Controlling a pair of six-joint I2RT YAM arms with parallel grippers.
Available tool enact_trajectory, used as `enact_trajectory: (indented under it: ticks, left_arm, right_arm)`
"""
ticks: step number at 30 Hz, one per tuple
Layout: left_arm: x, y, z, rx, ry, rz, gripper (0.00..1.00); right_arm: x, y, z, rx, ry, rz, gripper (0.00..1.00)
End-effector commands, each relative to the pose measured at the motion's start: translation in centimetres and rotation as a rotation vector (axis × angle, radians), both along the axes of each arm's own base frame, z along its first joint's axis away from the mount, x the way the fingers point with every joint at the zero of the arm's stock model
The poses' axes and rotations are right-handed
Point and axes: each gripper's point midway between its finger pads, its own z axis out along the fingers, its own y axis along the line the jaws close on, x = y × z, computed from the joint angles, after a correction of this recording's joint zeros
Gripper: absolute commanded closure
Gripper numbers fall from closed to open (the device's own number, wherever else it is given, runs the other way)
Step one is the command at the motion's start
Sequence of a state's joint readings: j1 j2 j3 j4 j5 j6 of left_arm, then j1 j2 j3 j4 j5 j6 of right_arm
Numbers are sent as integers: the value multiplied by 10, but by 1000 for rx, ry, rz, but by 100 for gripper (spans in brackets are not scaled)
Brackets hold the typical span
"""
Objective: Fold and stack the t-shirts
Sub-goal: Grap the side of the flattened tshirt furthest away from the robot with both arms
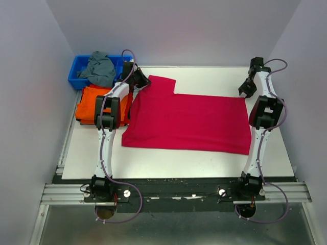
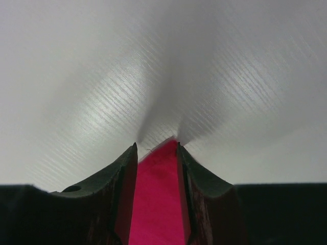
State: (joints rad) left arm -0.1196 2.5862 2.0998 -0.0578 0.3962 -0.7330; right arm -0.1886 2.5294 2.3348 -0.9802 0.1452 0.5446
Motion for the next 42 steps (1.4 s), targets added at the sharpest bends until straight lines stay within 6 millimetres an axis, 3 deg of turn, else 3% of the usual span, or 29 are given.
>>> enact_trajectory:
  ticks: [1,9,10,12,16,27,33,42]
  left_arm:
    - [12,29,34,-7,-54,58,100]
    - [9,24,35,-9,-54,47,100]
    - [9,23,35,-9,-54,45,100]
    - [8,20,34,-6,-52,40,100]
    - [8,18,36,-3,-58,37,100]
    - [1,-4,44,21,-74,-2,100]
    - [-2,-9,54,36,-88,-21,100]
    - [-14,-10,90,45,-175,-45,100]
  right_arm:
    - [-1,4,3,-64,26,42,58]
    - [-7,18,0,-69,53,67,62]
    - [-8,18,1,-70,48,67,67]
    - [-10,17,0,-69,53,64,90]
    - [-11,16,1,-68,50,71,99]
    - [-9,-17,52,-81,-96,-30,99]
    - [-11,-9,59,-34,-124,-21,99]
    - [-20,6,58,33,-119,6,99]
